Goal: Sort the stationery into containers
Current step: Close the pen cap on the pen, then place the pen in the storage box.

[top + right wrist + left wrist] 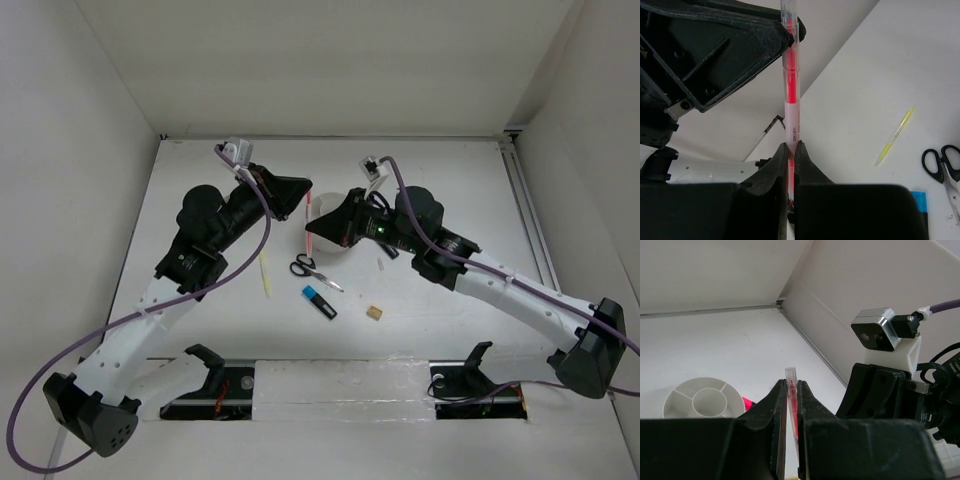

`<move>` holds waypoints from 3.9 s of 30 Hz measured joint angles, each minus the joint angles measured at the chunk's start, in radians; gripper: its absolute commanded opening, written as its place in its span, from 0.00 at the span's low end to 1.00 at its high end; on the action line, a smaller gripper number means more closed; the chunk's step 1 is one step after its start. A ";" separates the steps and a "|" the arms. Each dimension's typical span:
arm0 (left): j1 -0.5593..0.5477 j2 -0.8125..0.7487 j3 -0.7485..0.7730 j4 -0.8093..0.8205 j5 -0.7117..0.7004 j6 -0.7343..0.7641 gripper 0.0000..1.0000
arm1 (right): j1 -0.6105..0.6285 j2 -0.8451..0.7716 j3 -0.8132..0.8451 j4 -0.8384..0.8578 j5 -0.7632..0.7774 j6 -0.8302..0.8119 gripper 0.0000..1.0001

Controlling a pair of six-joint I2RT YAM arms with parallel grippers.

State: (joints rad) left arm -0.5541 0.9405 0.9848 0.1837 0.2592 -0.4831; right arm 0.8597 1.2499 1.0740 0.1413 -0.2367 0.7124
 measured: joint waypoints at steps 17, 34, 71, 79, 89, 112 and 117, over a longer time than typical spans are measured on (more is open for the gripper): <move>0.013 0.044 0.010 0.118 0.045 -0.007 0.00 | -0.120 0.030 0.117 -0.103 -0.201 -0.009 0.00; 0.022 0.045 0.007 0.152 0.051 -0.003 0.00 | -0.166 0.094 0.182 -0.103 -0.321 -0.055 0.00; 0.000 -0.116 0.199 -0.472 -0.384 0.056 1.00 | -0.240 0.202 0.071 0.176 -0.076 -0.480 0.00; 0.000 -0.185 -0.048 -0.499 -0.484 0.109 1.00 | -0.393 0.296 0.038 0.289 -0.159 -0.570 0.00; 0.000 -0.259 -0.060 -0.470 -0.502 0.124 1.00 | -0.477 0.379 0.010 0.323 -0.230 -0.587 0.00; 0.000 -0.249 -0.060 -0.462 -0.494 0.126 1.00 | -0.407 0.394 -0.278 0.697 -0.020 -0.378 0.00; 0.000 -0.249 -0.060 -0.462 -0.494 0.126 1.00 | -0.406 0.420 -0.317 0.742 -0.017 -0.351 0.00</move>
State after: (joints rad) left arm -0.5545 0.6914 0.9249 -0.2787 -0.2348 -0.3569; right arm 0.4538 1.6699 0.7574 0.8837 -0.2535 0.3618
